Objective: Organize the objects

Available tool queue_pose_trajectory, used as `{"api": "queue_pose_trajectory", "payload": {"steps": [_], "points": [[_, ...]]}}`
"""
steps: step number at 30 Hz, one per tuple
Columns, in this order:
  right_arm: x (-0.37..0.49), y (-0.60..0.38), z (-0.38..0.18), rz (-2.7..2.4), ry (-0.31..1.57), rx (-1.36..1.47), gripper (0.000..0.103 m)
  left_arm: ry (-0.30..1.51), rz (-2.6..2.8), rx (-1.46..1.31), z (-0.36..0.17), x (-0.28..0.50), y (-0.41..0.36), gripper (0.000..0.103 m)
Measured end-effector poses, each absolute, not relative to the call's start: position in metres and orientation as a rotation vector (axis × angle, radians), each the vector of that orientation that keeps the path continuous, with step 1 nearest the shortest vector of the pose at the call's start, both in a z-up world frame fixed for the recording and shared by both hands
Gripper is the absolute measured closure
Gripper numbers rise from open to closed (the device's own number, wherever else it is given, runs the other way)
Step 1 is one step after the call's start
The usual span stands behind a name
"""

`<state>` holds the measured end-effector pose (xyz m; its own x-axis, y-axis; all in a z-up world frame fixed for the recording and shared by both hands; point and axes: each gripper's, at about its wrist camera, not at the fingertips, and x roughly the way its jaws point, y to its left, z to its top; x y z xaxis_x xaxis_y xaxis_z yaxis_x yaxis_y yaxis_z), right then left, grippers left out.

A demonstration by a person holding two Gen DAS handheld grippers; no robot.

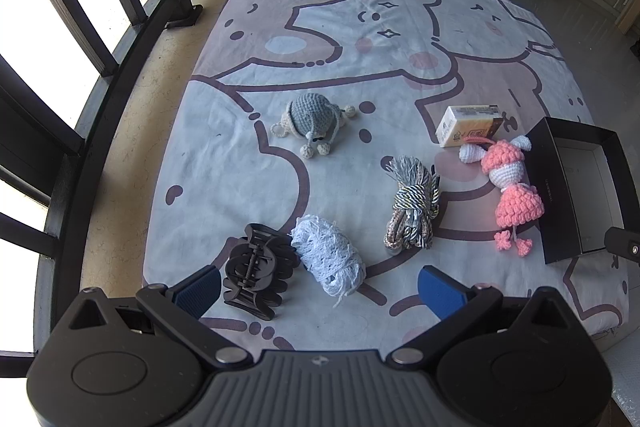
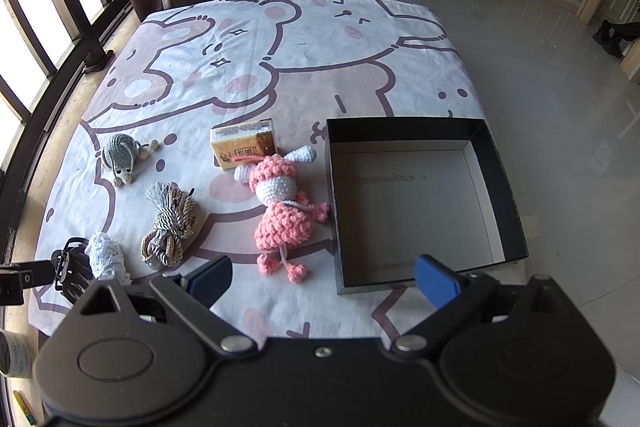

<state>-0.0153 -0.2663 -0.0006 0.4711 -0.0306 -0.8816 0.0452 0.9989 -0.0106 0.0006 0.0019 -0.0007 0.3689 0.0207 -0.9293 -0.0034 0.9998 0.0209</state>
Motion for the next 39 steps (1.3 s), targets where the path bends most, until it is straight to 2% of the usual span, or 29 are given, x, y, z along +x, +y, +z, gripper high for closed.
{"api": "queue_pose_trajectory", "payload": {"steps": [39], "points": [[-0.0147,-0.2658,-0.0012,-0.048,1.082,0.014,0.004,1.198,0.013,0.012,-0.0062,-0.0050,-0.0031,0.000]]}}
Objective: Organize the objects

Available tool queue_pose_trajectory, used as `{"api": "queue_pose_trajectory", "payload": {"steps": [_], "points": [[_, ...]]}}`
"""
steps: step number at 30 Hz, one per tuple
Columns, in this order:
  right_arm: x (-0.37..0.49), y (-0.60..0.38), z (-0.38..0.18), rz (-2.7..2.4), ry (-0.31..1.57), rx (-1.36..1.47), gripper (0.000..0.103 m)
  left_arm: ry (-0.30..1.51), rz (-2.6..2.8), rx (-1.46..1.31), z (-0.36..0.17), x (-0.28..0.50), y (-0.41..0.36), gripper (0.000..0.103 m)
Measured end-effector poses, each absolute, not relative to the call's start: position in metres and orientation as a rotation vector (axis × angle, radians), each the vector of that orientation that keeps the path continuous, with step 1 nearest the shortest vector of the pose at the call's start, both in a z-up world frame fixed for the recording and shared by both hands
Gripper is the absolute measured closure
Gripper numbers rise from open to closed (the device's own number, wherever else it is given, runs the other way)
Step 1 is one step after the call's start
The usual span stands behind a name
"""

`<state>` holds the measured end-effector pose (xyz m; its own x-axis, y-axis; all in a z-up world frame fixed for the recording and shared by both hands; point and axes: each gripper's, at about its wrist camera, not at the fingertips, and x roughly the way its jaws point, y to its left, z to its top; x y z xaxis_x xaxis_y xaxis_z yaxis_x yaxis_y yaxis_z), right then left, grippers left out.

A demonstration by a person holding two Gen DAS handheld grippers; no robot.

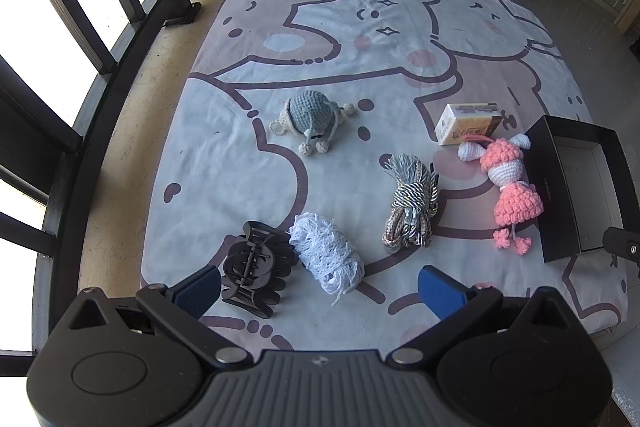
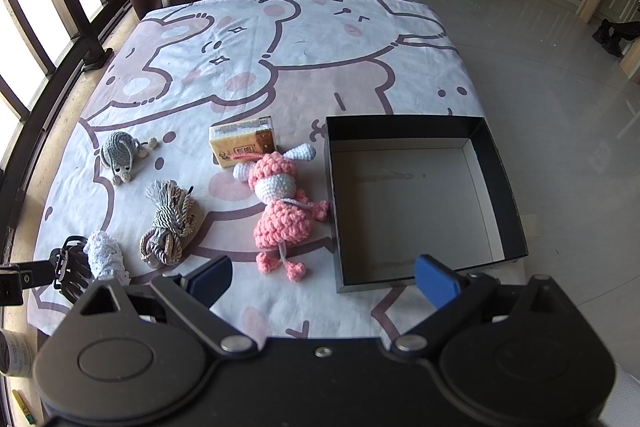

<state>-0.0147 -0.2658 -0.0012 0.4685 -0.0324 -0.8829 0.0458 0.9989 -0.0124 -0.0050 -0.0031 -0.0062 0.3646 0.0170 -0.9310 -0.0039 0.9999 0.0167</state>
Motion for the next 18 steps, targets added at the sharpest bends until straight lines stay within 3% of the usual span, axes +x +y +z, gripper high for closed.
{"api": "queue_pose_trajectory", "payload": {"steps": [18], "points": [[-0.0150,-0.2654,-0.0012,-0.048,1.083,0.013,0.004,1.202,0.017,0.001,-0.0073,-0.0044,0.0003,0.000]]}}
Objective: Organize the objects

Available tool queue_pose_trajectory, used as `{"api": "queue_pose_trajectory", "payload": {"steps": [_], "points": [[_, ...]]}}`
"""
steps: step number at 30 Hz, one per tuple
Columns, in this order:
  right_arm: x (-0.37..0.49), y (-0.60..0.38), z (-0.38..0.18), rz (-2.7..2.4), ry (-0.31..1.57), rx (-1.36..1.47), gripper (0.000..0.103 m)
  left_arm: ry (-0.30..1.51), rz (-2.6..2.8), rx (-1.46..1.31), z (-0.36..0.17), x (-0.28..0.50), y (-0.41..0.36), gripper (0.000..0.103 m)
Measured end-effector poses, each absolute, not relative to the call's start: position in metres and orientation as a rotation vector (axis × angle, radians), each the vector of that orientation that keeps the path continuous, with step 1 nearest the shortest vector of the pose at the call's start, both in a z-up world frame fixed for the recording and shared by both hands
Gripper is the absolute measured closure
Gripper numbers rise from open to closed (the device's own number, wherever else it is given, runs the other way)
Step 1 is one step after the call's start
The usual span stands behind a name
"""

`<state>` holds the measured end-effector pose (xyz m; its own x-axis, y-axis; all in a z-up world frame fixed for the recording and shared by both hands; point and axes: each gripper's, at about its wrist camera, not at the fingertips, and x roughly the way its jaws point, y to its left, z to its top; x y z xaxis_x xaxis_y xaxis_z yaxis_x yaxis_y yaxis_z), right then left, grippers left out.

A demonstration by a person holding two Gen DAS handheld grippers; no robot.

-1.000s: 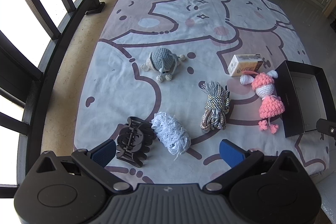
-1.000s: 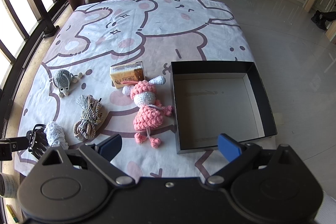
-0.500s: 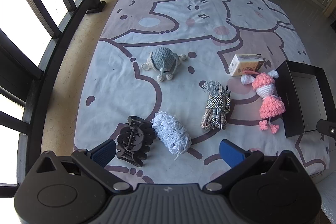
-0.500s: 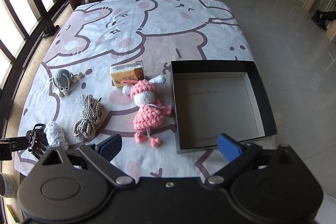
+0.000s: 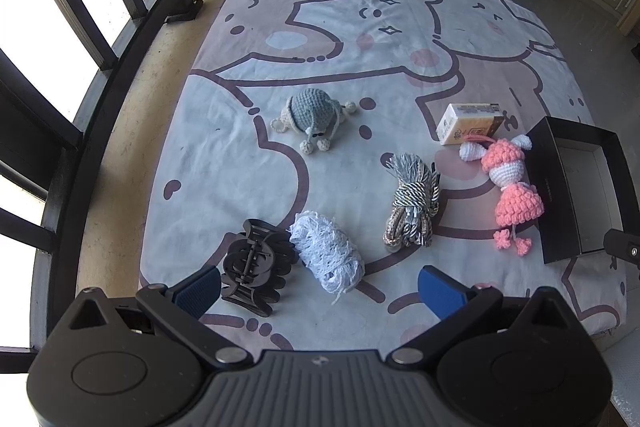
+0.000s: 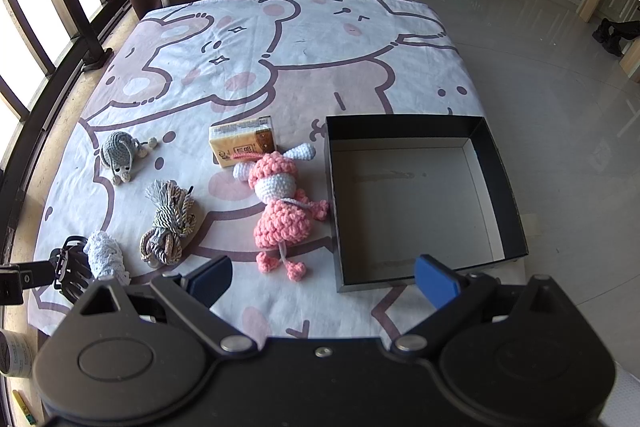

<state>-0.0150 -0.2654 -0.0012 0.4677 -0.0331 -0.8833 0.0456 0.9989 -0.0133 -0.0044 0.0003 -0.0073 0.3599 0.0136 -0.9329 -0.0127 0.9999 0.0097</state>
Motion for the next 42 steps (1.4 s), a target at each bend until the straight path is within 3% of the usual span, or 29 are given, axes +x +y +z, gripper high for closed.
{"api": "queue_pose_trajectory", "payload": {"steps": [42], "points": [[-0.014,-0.259,-0.002,-0.042,1.080,-0.005,0.004,1.185,0.038,-0.007,-0.004,-0.003,0.011,0.000]]}}
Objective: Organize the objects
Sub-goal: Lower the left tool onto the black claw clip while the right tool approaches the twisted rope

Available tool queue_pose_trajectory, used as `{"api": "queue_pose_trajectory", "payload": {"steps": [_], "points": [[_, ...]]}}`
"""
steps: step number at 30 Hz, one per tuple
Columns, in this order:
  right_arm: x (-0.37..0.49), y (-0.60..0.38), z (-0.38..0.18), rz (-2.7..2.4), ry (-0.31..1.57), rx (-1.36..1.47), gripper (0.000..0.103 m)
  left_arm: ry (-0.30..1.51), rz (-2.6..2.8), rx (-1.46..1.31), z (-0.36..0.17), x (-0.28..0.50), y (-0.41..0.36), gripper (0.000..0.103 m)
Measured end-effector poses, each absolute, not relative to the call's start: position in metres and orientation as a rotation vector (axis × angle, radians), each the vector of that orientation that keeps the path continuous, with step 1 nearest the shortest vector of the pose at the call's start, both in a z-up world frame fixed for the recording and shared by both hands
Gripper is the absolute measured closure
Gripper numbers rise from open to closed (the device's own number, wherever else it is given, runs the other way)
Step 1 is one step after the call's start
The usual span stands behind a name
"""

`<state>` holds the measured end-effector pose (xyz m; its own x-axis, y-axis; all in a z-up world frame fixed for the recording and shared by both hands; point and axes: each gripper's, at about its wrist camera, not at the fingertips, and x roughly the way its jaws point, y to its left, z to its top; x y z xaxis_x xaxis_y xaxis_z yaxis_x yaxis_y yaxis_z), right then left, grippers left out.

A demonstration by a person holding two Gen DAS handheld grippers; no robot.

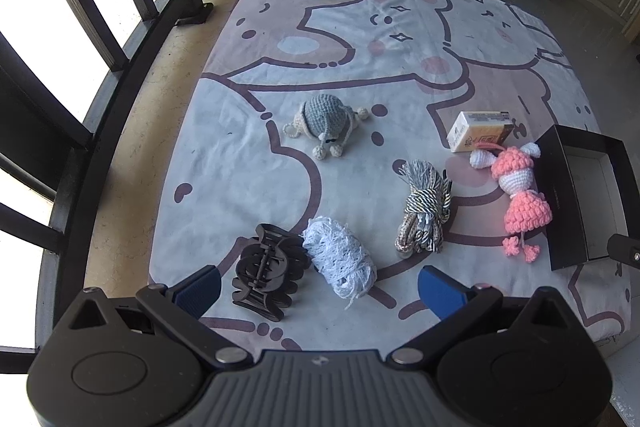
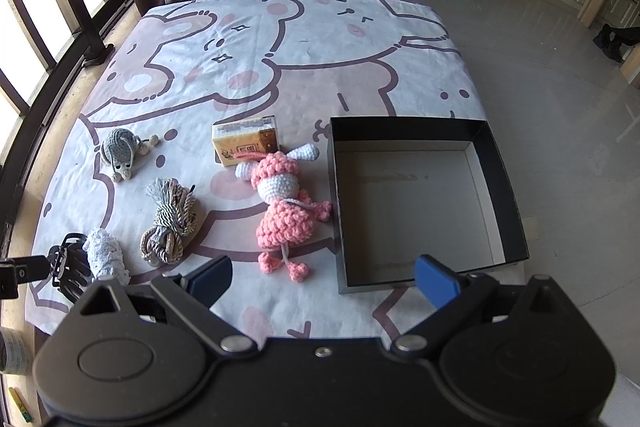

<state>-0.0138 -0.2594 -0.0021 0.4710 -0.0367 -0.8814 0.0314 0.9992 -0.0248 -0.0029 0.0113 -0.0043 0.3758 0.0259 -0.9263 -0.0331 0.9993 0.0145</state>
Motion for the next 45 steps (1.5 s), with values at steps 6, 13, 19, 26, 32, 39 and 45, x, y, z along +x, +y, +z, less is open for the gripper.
{"api": "queue_pose_trajectory", "payload": {"steps": [6,13,19,26,32,39,45], "points": [[-0.009,-0.252,0.001,-0.025,1.069,0.010,0.004,1.160,0.064,-0.005,-0.002,-0.001,0.021,0.000],[-0.001,-0.230,0.003,0.020,1.064,0.000,0.004,1.154,0.095,-0.027,-0.005,-0.002,0.038,0.000],[0.006,-0.214,0.000,0.051,1.075,0.018,0.004,1.166,0.113,-0.043,-0.011,-0.002,0.053,0.000],[0.014,-0.200,-0.010,0.084,1.098,0.014,0.004,1.187,0.100,-0.029,-0.025,0.001,0.062,0.000],[0.018,-0.190,-0.017,0.110,1.112,-0.006,0.004,1.217,0.065,-0.005,-0.042,0.005,0.062,0.000],[0.025,-0.184,-0.030,0.131,1.142,-0.009,0.004,1.235,0.033,0.011,-0.057,0.011,0.061,0.000],[0.033,-0.179,-0.045,0.157,1.177,0.017,0.004,1.258,0.015,0.030,-0.075,0.015,0.061,0.000]]}}
